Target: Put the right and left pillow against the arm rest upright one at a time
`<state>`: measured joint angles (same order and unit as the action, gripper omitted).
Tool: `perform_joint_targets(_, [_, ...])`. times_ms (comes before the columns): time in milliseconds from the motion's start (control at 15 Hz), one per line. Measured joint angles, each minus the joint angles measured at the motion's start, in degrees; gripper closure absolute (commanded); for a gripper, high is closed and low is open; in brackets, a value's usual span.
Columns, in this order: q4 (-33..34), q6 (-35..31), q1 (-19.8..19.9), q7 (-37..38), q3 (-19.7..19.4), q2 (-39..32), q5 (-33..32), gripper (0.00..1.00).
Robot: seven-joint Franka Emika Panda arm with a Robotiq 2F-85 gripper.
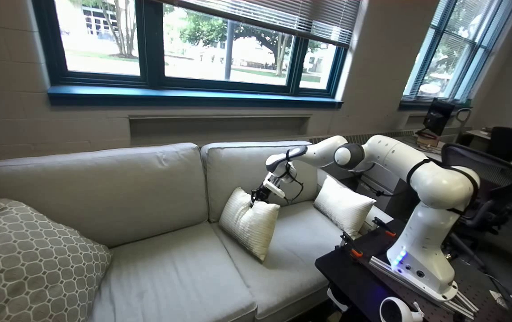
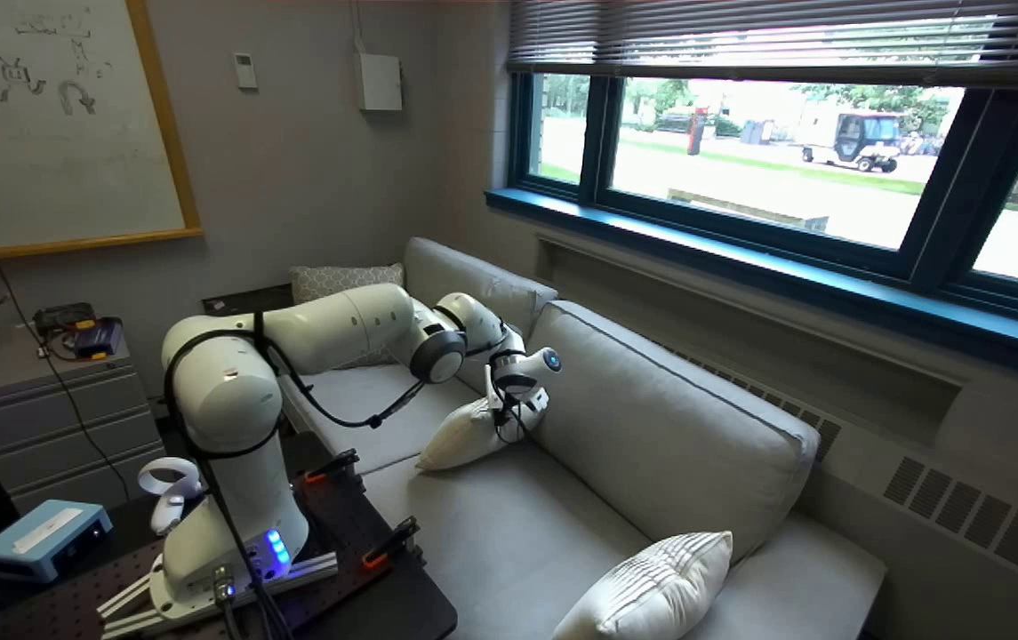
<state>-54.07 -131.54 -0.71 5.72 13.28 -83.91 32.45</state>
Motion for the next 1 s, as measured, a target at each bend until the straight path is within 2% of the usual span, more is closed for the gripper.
perform_joint_targets(200, [-4.27,-7.57,4.29,-5.36,2.09,1.19,4.90,0.90])
perform_joint_targets(467, [-16.24,-20.41,13.37,-20.97,8.82,4.54,14.51,0.91])
perform_joint_targets(733, [-29.03,-34.62,25.01,-39.12,21.36,6.13,20.78,0.91])
perform_joint_targets(1000, [-42.96,-53.93,38.00,-56.14,35.81,5.86,23.89,0.92])
